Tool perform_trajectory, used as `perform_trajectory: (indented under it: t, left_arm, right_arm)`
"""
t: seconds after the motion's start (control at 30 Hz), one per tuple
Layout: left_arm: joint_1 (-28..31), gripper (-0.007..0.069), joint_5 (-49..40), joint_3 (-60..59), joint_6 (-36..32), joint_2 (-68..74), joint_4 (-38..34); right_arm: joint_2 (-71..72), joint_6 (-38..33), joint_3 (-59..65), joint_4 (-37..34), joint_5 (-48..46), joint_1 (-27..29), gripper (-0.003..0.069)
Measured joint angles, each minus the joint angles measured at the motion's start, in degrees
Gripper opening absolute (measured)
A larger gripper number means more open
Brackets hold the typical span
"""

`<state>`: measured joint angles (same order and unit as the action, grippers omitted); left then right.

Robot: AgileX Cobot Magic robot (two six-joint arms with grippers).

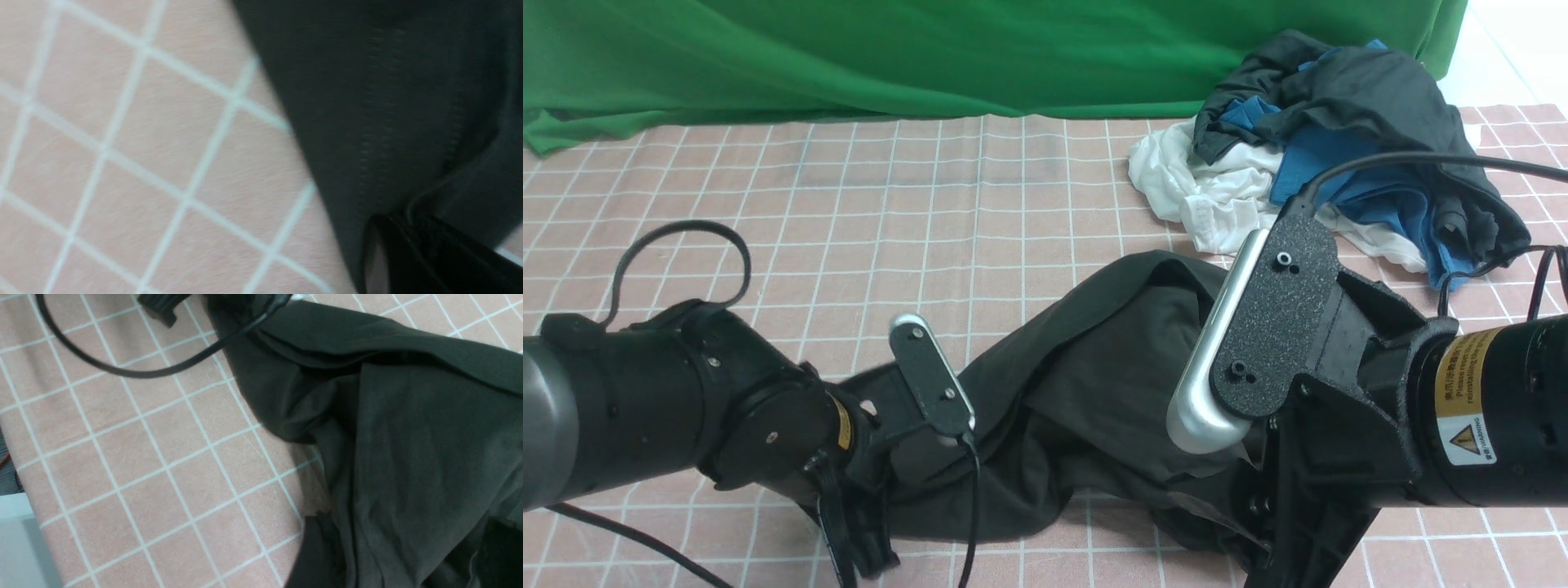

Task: Fold a long-sleeved shirt over a pink coffee tablecloth.
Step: 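Pull a dark sweatshirt from the pile and spread it flat on the table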

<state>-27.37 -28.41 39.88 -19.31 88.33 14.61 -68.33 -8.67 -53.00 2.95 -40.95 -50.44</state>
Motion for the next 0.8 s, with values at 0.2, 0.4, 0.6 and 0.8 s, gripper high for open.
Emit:
perform_trajectory:
  t: [0.2, 0.4, 0.6, 0.8]
  left_arm:
    - [4.1, 0.005, 1.2, 0.1, 4.5, 0.0, 0.2]
    - [10.9, 0.005, -5.0, 5.1, 2.6, -2.0, -8.1]
    - [17.5, 0.005, -9.3, 10.7, -3.1, -9.1, -15.6]
    - [27.0, 0.0049, -9.8, 14.9, -4.5, -14.1, -21.8]
  right_arm:
    - [0.0, 0.1, 0.0, 0.0, 0.0, 0.0, 0.0517]
    - [0.0, 1.5, 0.0, 1.2, -0.7, 0.2, 0.0517]
    - [0.0, 2.1, 0.0, 2.1, -1.7, 3.0, 0.0517]
    - [-0.4, 5.5, 0.0, 1.2, -4.1, 3.4, 0.0612]
